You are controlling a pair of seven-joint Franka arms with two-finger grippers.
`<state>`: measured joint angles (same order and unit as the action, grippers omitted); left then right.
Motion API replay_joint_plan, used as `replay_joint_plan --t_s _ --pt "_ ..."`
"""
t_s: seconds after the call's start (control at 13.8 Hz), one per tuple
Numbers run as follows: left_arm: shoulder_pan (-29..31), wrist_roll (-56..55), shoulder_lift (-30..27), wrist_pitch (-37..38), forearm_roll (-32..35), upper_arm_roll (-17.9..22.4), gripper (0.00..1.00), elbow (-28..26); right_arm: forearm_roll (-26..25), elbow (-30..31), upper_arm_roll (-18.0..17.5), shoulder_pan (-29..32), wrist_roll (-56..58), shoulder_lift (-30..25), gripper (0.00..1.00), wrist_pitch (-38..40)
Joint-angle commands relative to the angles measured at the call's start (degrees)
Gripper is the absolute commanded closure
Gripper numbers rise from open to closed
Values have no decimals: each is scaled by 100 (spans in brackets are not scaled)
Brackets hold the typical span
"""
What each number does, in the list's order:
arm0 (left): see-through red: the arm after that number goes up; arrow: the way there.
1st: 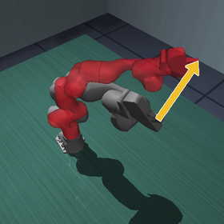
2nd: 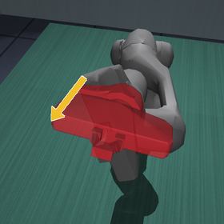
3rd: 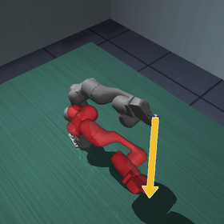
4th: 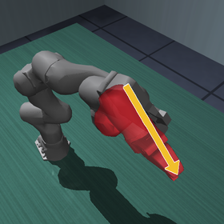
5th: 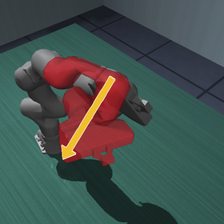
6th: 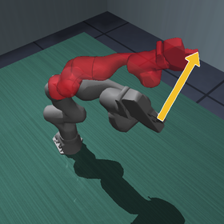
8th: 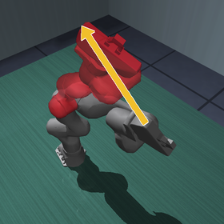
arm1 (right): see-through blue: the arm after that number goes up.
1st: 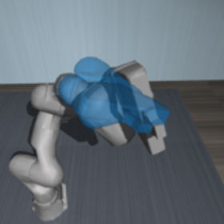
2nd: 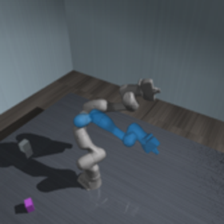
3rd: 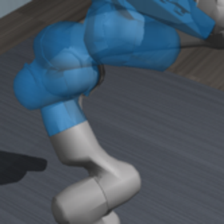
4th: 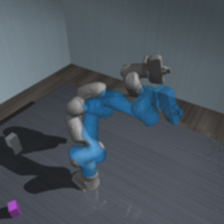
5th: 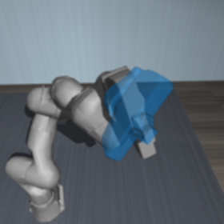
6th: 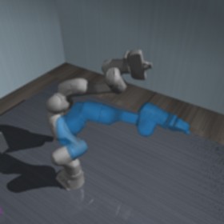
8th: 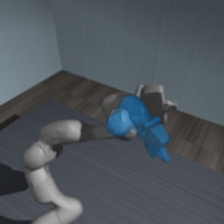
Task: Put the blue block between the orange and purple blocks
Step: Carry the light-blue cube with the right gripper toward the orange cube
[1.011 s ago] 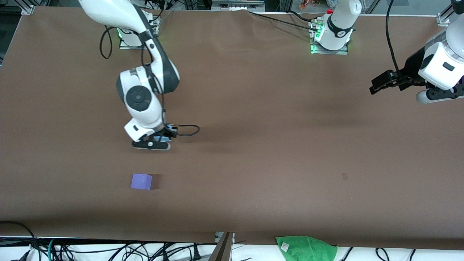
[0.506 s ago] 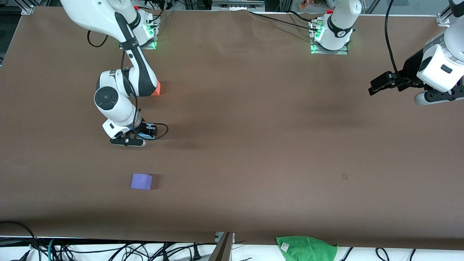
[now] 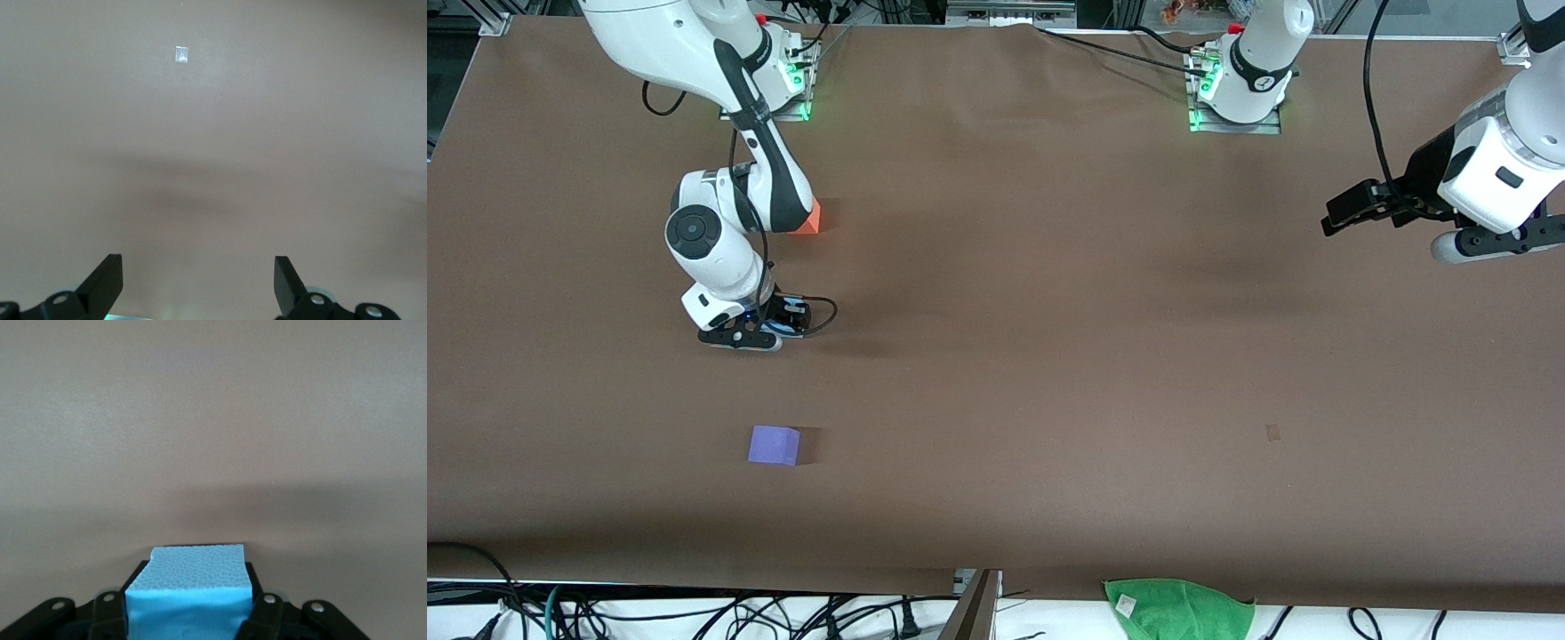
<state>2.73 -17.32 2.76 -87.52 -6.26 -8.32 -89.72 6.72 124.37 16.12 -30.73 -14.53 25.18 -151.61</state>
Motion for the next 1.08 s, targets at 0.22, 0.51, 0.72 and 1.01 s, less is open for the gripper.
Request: replay_joint_plan --t_s 0.22,0.51,0.72,1.01 --pt "-9 -17 76 121 -95 -3 0 175 137 97 -74 49 143 180 56 -412" --pt "-18 -17 93 121 -86 -11 0 175 137 -96 -74 49 196 85 0 -204" --pt "-26 -17 111 121 -77 -20 0 183 119 -762 -39 49 414 -249 0 1120" --pt "-26 -8 111 139 -25 -29 0 175 32 -1466 259 49 1091 -715 0 2677"
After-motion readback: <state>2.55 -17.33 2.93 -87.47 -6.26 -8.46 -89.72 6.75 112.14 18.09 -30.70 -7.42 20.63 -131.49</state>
